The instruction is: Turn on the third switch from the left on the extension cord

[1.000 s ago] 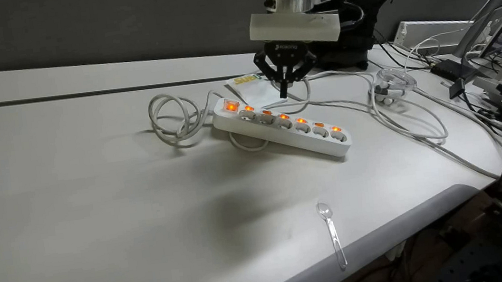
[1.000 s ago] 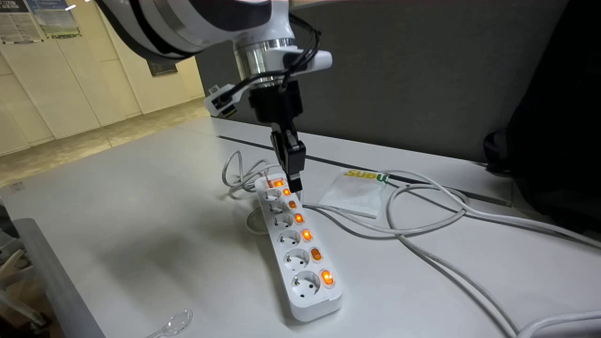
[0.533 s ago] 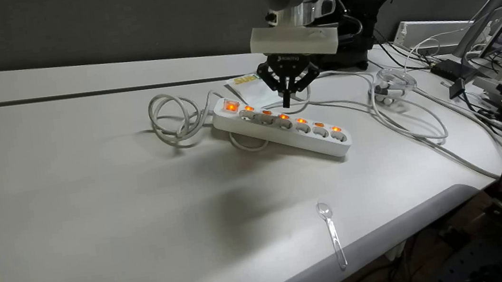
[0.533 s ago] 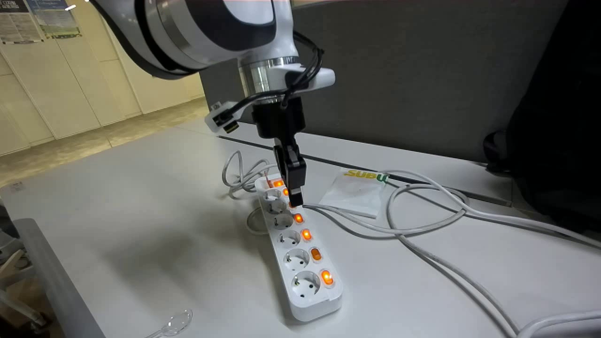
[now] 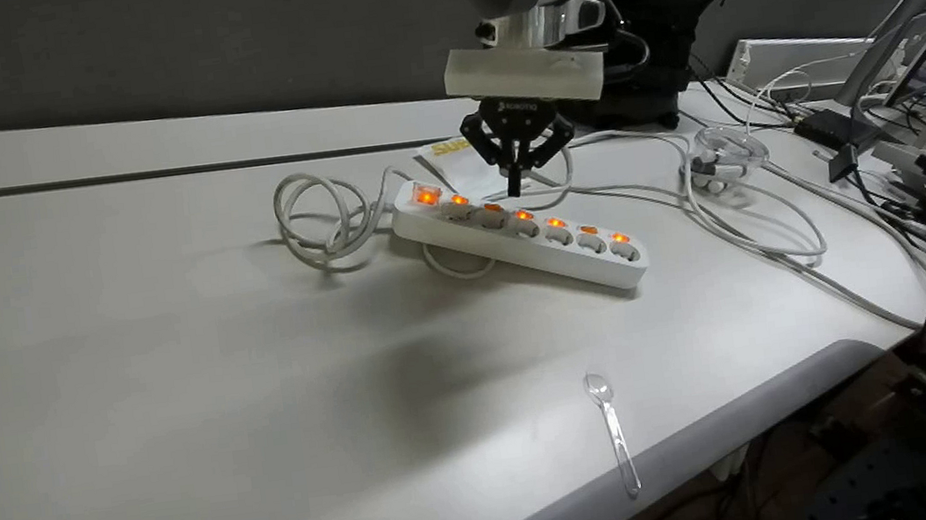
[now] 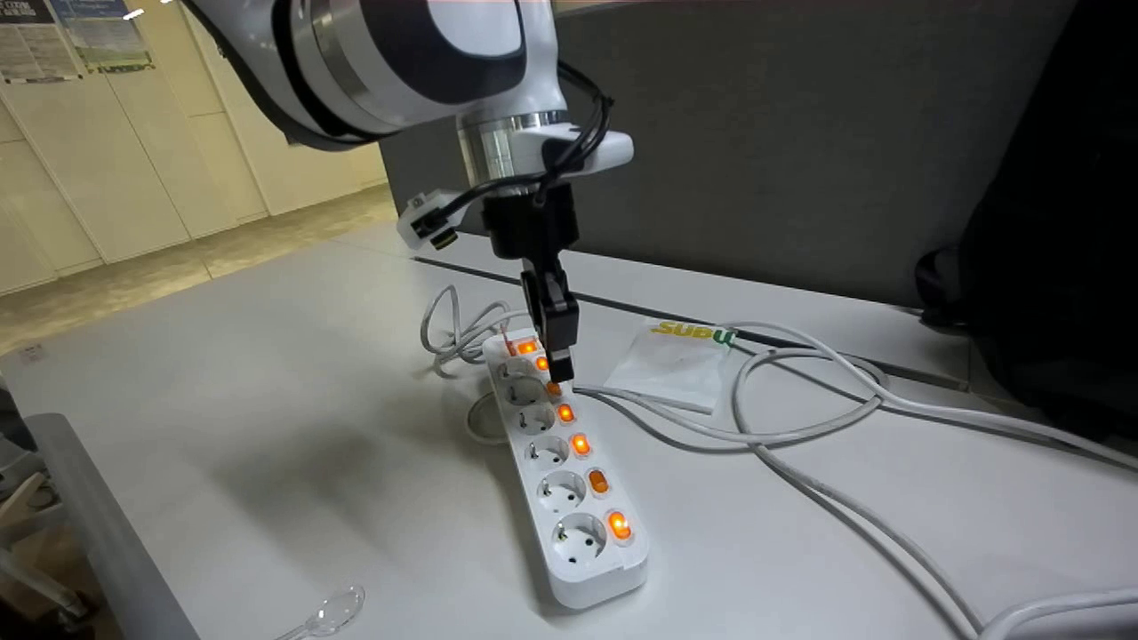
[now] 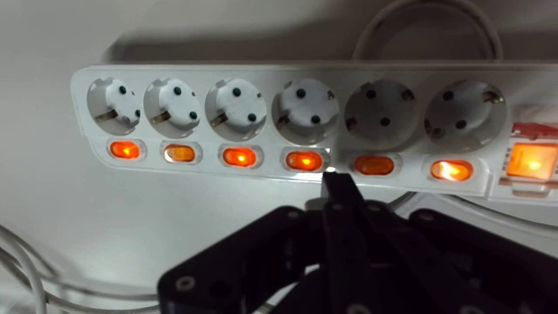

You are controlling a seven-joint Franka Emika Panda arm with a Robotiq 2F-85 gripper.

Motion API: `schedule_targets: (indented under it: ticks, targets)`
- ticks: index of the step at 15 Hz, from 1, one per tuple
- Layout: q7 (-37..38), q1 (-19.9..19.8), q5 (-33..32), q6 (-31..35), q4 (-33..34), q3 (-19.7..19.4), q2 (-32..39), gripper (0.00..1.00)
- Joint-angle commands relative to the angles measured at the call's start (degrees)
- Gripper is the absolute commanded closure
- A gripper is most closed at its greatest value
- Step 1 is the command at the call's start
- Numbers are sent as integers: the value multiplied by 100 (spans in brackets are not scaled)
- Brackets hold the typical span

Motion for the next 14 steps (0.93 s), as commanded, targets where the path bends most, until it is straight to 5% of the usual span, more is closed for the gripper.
schedule_targets:
  ticks: [1, 14]
  targets:
    - [159, 93, 99, -104, 266, -50, 166, 100]
    - [152, 194, 225, -172, 502, -61, 495, 100]
